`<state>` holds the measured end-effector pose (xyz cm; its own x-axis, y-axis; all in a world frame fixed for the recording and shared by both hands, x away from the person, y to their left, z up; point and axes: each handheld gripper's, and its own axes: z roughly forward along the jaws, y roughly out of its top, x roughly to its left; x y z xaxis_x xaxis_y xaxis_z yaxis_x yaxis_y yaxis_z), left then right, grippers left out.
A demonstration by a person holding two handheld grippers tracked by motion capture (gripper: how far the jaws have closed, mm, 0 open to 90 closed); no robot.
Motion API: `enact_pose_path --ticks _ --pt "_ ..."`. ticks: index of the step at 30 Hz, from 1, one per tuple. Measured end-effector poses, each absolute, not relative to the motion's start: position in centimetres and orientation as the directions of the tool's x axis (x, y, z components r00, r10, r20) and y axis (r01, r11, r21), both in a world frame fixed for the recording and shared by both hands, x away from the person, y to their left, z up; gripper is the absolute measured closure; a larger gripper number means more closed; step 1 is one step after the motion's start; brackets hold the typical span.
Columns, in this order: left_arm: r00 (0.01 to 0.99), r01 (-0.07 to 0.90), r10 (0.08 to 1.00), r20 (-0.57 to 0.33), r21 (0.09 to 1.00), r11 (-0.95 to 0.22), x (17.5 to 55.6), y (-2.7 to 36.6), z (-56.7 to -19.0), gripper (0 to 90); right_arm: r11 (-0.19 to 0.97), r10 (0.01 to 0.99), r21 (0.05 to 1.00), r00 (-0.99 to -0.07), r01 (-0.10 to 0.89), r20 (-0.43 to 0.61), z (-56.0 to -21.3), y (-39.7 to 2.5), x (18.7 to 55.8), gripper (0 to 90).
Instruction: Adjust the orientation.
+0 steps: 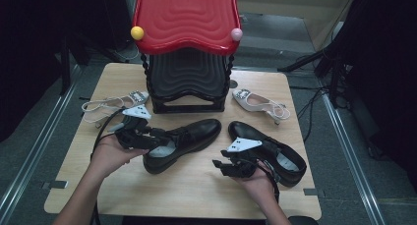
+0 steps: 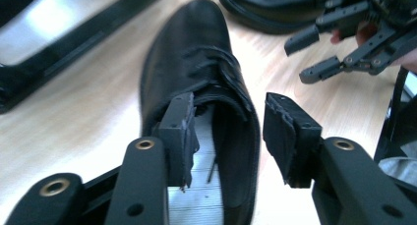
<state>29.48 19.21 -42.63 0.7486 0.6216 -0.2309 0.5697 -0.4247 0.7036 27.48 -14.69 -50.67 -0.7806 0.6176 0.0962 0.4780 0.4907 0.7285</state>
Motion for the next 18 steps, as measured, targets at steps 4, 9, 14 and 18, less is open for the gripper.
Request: enact_pose_path --ticks 4,9,14,18 --pt "0.751 0.539 0.634 -0.185 0.726 -0.427 29.8 20.9 -43.0 61.6 0.488 0.621 0.729 -0.778 0.481 0.097 -50.7 -14.4 27.5 55.9" --pt "0.732 0.574 0.642 -0.227 0.713 -0.403 30.6 22.1 -43.9 65.1 0.472 0.625 0.737 -0.773 0.483 0.106 -50.6 -14.0 27.5 63.7" --pt "0.721 0.602 0.652 -0.234 0.676 -0.424 31.4 23.0 -45.2 76.3 0.445 0.617 0.755 -0.776 0.482 0.131 -50.5 -13.2 27.5 73.4" --pt "0.724 0.596 0.655 -0.217 0.674 -0.437 31.9 23.6 -46.2 90.0 0.441 0.602 0.761 -0.786 0.475 0.141 -50.1 -12.4 27.6 79.7"
